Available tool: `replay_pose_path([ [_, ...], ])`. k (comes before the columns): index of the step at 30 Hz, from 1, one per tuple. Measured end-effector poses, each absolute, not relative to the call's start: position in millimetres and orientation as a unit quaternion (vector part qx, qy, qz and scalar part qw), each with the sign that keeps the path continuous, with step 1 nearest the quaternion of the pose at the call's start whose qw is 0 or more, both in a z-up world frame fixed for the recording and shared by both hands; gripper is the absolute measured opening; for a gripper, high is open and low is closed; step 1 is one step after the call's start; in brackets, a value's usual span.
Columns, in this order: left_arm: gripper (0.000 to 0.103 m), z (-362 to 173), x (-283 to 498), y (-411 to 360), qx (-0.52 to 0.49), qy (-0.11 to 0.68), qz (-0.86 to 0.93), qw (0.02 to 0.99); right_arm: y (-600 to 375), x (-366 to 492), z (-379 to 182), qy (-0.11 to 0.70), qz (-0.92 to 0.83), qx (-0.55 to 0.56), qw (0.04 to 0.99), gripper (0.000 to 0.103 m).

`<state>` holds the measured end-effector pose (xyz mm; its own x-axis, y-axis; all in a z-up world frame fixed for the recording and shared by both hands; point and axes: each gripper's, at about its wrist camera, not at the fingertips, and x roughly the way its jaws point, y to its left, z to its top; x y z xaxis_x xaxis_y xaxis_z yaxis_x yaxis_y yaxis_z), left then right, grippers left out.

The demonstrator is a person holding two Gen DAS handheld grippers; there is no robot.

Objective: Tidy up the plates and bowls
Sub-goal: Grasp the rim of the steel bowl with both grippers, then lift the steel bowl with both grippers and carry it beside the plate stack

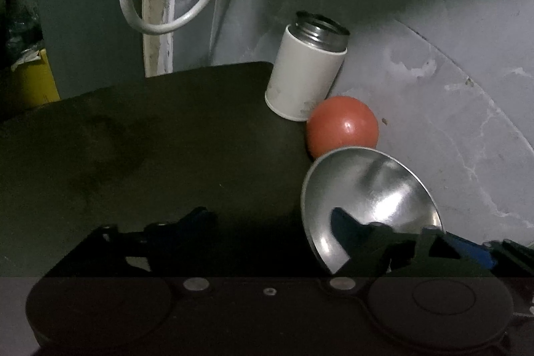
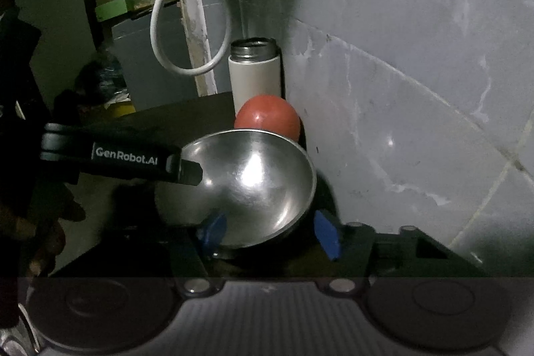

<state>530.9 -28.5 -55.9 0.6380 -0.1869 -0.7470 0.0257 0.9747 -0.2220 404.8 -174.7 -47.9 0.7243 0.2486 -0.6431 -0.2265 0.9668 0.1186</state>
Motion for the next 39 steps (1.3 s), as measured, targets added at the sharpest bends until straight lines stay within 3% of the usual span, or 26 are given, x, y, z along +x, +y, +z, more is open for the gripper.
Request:
replay_pose_path([
  [1, 0.067, -56.7, 530.8, -29.3, -0.097, 0.422, -0.061, 0.899, -175.6, 406.1, -48.6, 0.351, 0.128, 0.019, 0.927, 0.054],
  [3, 0.043, -57.8, 529.1, -29.5, -0.106, 0.423, -0.075, 0.897, -177.2, 409.3, -49.9, 0.355, 0.128, 0.026, 0.926, 0.051],
  [6, 0.024, -59.6, 527.0, -33.1, -0.113, 0.423, -0.092, 0.894, -179.9, 411.4, -50.0, 0.355, 0.125, 0.032, 0.926, 0.04],
  [8, 0.024, -58.4, 521.1, -37.0, -0.107, 0.421, -0.091, 0.896, -180.7, 412.4, -49.6, 0.355, 0.129, 0.035, 0.925, 0.035],
  [22, 0.022, -8.5, 448.1, -20.3, -0.122, 0.372, -0.083, 0.916, -173.8, 370.2, -16.1, 0.318, 0.156, 0.044, 0.934, 0.035],
  [32, 0.023, 17.6, 337.0, -24.3, -0.148, 0.365, -0.098, 0.914, -176.8, 272.5, 14.8, 0.306, 0.169, 0.046, 0.936, 0.035],
  [39, 0.023, 0.8, 252.4, -41.5, -0.134, 0.399, -0.118, 0.9, -184.8, 183.1, 15.1, 0.322, 0.15, 0.041, 0.934, 0.035],
])
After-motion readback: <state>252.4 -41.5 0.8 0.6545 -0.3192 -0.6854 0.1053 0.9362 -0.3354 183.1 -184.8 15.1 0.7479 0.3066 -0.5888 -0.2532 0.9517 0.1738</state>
